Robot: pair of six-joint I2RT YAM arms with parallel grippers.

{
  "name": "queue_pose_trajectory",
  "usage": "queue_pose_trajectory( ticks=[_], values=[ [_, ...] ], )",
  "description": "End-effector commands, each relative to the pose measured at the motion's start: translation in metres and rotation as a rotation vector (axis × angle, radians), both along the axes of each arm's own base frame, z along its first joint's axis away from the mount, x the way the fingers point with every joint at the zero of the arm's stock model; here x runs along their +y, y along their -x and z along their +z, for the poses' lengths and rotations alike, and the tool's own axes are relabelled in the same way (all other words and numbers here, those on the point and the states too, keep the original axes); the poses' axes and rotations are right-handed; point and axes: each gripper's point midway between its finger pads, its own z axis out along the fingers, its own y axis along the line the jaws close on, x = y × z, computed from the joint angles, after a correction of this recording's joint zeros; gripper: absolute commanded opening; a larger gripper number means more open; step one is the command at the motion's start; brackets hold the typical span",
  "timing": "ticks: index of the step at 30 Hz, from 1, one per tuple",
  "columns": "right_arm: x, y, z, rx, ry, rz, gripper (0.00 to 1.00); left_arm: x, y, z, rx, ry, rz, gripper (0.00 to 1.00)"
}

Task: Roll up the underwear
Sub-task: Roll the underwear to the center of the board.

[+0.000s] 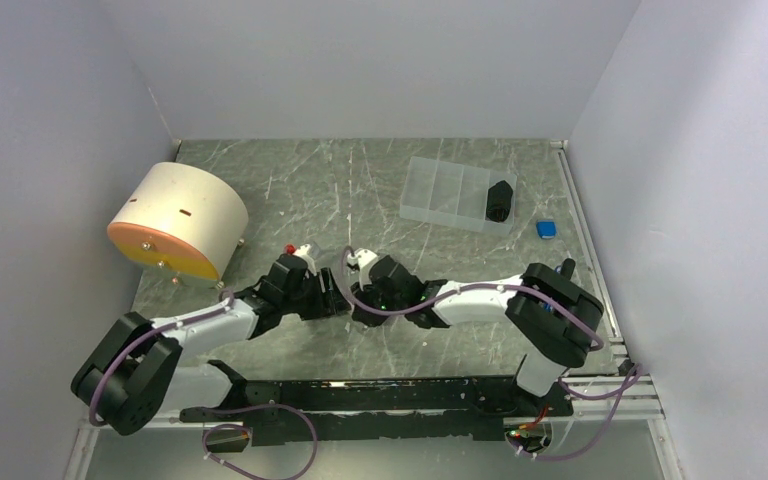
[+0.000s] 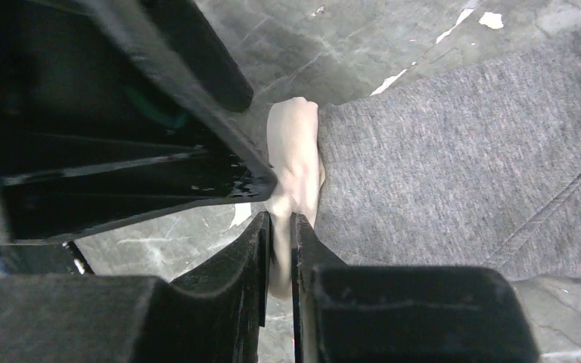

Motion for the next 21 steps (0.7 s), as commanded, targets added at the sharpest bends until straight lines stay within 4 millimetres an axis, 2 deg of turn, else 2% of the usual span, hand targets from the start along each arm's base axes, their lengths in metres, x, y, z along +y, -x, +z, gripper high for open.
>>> queue_pose_trajectory(
  ticks=[1, 4, 11, 17, 19, 21],
  values=[
    [-0.008, 0.005, -0.015, 0.126, -0.075, 0.052, 0.14, 0.009, 0.0, 0.008, -0.018, -0.01, 0.054, 0.67],
    [-0.01, 0.01, -0.019, 0.186, -0.117, 0.076, 0.14, 0.009, -0.003, 0.013, -0.043, 0.028, 0.089, 0.7],
    [-0.024, 0.007, -0.033, 0.252, -0.162, 0.061, 0.14, 0.006, 0.002, -0.01, 0.047, 0.083, 0.157, 0.69],
    [-0.032, 0.006, -0.047, 0.267, -0.133, 0.067, 0.14, 0.005, 0.004, -0.023, 0.084, 0.087, 0.183, 0.68],
    [-0.036, 0.004, -0.047, 0.261, -0.13, 0.06, 0.13, 0.01, 0.002, -0.029, 0.094, 0.047, 0.201, 0.67],
    [-0.038, 0.003, -0.045, 0.25, -0.145, 0.058, 0.14, 0.016, 0.003, -0.035, 0.103, 0.008, 0.213, 0.61]
  ],
)
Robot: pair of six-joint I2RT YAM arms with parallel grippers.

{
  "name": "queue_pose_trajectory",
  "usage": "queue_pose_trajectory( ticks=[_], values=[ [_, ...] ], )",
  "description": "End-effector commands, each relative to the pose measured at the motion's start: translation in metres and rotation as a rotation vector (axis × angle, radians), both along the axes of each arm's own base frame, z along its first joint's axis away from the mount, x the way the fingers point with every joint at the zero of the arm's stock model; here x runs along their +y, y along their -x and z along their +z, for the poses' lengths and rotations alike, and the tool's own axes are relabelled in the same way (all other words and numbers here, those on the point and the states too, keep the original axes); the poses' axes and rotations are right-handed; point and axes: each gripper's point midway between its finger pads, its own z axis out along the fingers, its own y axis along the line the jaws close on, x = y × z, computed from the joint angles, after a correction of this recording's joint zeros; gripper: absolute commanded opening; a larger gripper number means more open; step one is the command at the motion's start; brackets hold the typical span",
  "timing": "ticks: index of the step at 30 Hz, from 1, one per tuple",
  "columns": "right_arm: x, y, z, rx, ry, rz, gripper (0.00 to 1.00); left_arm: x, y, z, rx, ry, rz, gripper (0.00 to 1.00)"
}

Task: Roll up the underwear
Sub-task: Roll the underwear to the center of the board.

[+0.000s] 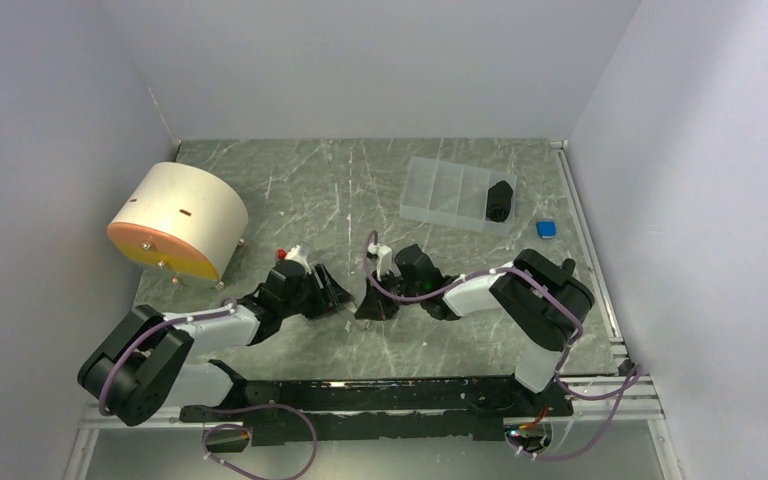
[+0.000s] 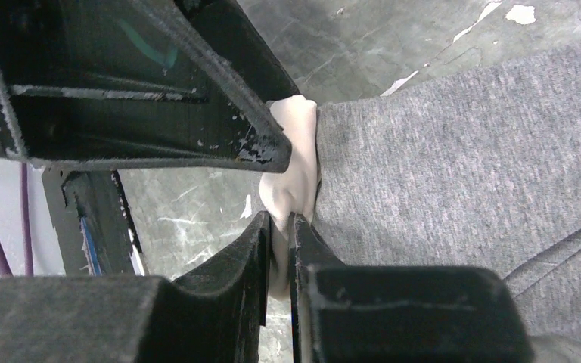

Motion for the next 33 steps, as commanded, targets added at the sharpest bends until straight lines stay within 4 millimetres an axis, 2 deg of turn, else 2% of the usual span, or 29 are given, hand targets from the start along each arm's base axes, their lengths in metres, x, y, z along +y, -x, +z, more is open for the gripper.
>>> queue_pose_trajectory(
  ticks=[1, 5, 10, 13, 18, 19, 22, 25, 28, 33],
  values=[
    [-0.031, 0.008, -0.038, 0.035, 0.122, -0.025, 0.13, 0.026, 0.017, -0.041, 0.116, -0.148, 0.044, 0.57],
    [-0.028, 0.007, -0.035, 0.032, 0.113, -0.007, 0.16, 0.031, 0.019, -0.048, 0.114, -0.175, 0.043, 0.4],
    [-0.026, -0.002, -0.018, -0.019, 0.111, -0.023, 0.35, 0.028, 0.016, -0.048, 0.105, -0.191, 0.013, 0.23],
    [-0.021, -0.009, 0.004, -0.103, 0.114, -0.024, 0.45, 0.028, 0.015, -0.045, 0.105, -0.21, 0.004, 0.18],
    [-0.011, -0.017, 0.042, -0.392, 0.192, -0.029, 0.53, 0.027, 0.013, -0.037, 0.105, -0.211, 0.005, 0.16],
    [-0.014, -0.023, 0.047, -0.467, 0.23, -0.063, 0.54, 0.026, 0.012, -0.034, 0.104, -0.21, 0.004, 0.15],
    [-0.016, -0.023, 0.061, -0.657, 0.294, -0.064, 0.56, 0.025, 0.011, -0.029, 0.095, -0.205, 0.0, 0.15],
    [-0.01, -0.017, 0.071, -0.753, 0.298, -0.032, 0.57, 0.023, 0.01, -0.024, 0.085, -0.197, -0.011, 0.16],
    [0.005, -0.004, 0.074, -0.819, 0.276, 0.056, 0.57, 0.021, 0.01, -0.022, 0.083, -0.193, -0.023, 0.16],
    [0.025, 0.008, 0.061, -0.842, 0.263, 0.161, 0.54, 0.019, 0.009, -0.02, 0.081, -0.189, -0.033, 0.16]
  ],
)
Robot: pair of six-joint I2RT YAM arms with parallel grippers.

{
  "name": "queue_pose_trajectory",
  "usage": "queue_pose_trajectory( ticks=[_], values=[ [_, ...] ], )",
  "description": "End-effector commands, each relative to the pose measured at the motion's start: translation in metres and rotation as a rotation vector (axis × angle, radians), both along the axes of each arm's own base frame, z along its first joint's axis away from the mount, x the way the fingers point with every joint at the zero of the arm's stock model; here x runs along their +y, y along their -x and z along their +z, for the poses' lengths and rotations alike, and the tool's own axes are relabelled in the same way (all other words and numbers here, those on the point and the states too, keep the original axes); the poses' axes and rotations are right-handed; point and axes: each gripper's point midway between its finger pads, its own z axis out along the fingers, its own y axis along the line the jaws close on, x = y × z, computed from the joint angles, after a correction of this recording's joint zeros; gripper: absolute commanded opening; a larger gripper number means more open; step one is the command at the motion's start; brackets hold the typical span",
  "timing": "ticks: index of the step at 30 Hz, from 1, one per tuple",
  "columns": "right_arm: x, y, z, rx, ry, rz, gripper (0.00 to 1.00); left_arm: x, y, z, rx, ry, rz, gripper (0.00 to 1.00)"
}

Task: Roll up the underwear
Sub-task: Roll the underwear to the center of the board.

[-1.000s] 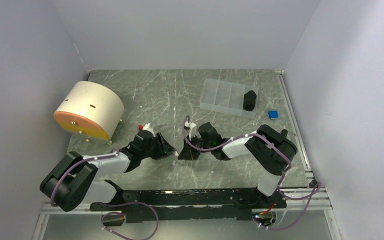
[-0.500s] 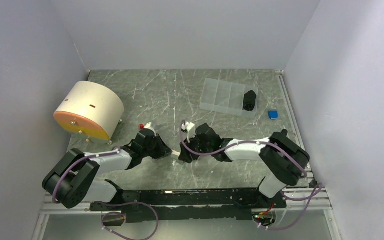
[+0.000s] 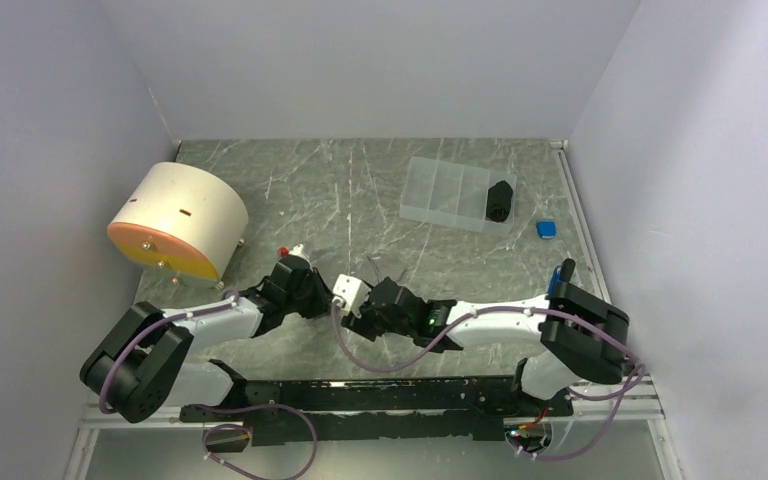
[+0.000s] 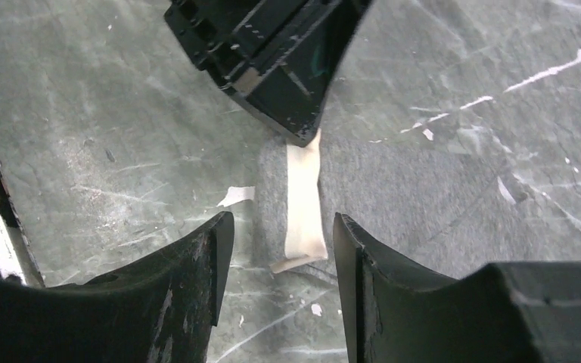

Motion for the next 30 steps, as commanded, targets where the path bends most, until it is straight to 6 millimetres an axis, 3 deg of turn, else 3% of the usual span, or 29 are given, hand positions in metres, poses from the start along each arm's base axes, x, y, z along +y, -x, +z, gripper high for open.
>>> queue_pose_trajectory(
  ticks=[1, 7, 11, 17, 20, 25, 30],
  values=[
    [0.024, -0.004, 0.009, -0.091, -0.006, 0.075, 0.54, 0.007, 0.008, -0.007, 0.032, -0.06, -0.028, 0.16],
    [0.025, -0.004, -0.017, -0.086, 0.071, 0.088, 0.5, 0.007, 0.007, -0.004, 0.028, -0.075, -0.035, 0.16],
    [0.006, -0.004, -0.05, -0.06, 0.174, 0.053, 0.44, 0.006, 0.006, -0.003, 0.026, -0.07, -0.039, 0.16],
    [-0.014, 0.005, -0.072, 0.028, 0.182, -0.032, 0.28, 0.006, 0.005, 0.0, 0.024, -0.066, -0.031, 0.2],
    [-0.015, 0.011, -0.073, 0.081, 0.128, -0.068, 0.14, 0.004, 0.006, 0.005, 0.025, -0.049, -0.026, 0.3],
    [-0.009, 0.026, -0.069, 0.241, -0.028, -0.089, 0.03, 0.005, 0.003, 0.018, 0.013, -0.024, 0.007, 0.58],
    [-0.012, 0.034, -0.06, 0.488, -0.248, -0.127, 0.01, 0.001, 0.001, 0.037, -0.026, 0.026, 0.019, 0.65]
  ],
)
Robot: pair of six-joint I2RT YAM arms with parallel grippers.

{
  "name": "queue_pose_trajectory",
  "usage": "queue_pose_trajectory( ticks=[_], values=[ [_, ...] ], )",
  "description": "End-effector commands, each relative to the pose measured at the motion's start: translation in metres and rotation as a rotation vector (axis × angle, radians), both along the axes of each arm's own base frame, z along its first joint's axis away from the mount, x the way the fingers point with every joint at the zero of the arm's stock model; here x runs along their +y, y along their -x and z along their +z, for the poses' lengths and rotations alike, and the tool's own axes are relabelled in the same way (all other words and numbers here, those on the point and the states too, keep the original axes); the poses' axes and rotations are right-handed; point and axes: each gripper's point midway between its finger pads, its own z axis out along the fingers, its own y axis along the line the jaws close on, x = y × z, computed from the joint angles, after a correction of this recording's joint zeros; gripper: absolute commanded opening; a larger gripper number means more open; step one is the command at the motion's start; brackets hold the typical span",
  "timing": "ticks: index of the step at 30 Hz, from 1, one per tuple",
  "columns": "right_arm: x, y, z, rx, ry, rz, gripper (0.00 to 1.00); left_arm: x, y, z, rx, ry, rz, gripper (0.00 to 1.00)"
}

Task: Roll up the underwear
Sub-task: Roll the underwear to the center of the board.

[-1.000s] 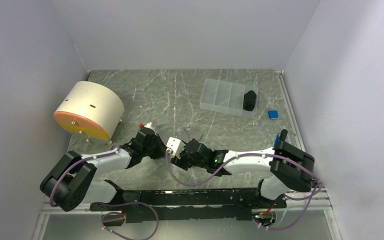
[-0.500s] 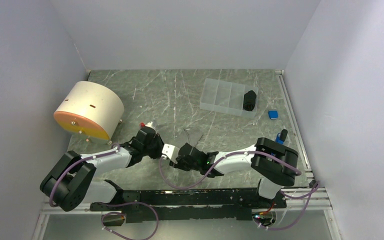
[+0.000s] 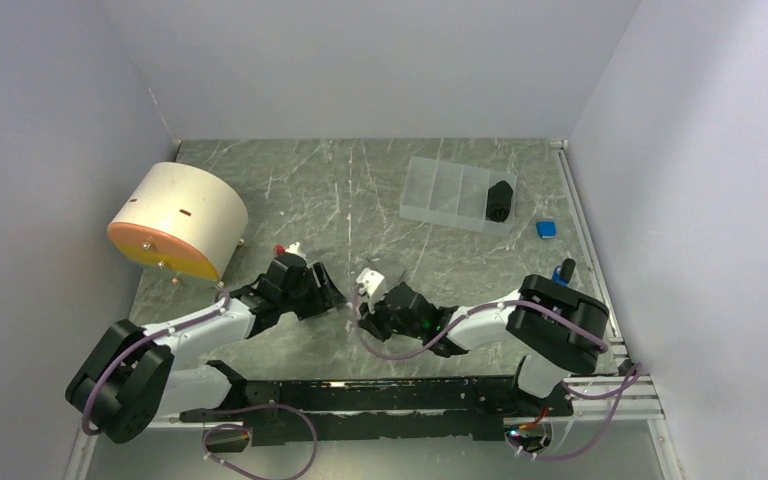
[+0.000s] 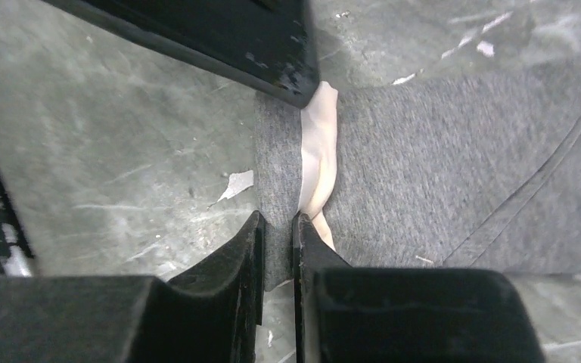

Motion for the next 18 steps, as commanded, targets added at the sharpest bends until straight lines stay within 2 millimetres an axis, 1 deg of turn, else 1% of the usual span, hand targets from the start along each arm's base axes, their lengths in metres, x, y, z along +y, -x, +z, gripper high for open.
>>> queue_pose_trajectory(
  ticks=[1, 3, 5, 8, 10, 13, 15, 18],
  values=[
    [-0.007, 0.028, -0.001, 0.321, -0.209, -0.013, 0.01, -0.004, -0.006, 0.024, -0.047, 0.045, 0.018, 0.67],
    [-0.012, 0.026, 0.003, 0.401, -0.282, -0.045, 0.01, -0.004, -0.007, 0.03, -0.069, 0.055, 0.018, 0.71],
    [-0.014, 0.024, 0.006, 0.477, -0.339, -0.07, 0.01, -0.005, -0.008, 0.035, -0.092, 0.062, 0.006, 0.72],
    [-0.016, 0.019, 0.004, 0.588, -0.362, -0.109, 0.01, -0.008, -0.007, 0.037, -0.108, 0.062, -0.035, 0.73],
    [-0.018, 0.014, 0.002, 0.648, -0.377, -0.145, 0.01, -0.015, -0.009, 0.042, -0.133, 0.084, -0.071, 0.73],
    [-0.027, 0.003, -0.005, 0.726, -0.405, -0.233, 0.0, -0.023, -0.007, 0.038, -0.134, 0.107, -0.117, 0.72],
    [-0.032, 0.0, -0.011, 0.778, -0.415, -0.267, 0.0, -0.027, -0.007, 0.035, -0.132, 0.121, -0.131, 0.71],
    [-0.032, -0.003, -0.015, 0.835, -0.416, -0.277, 0.02, -0.034, -0.008, 0.032, -0.13, 0.143, -0.151, 0.68]
  ],
)
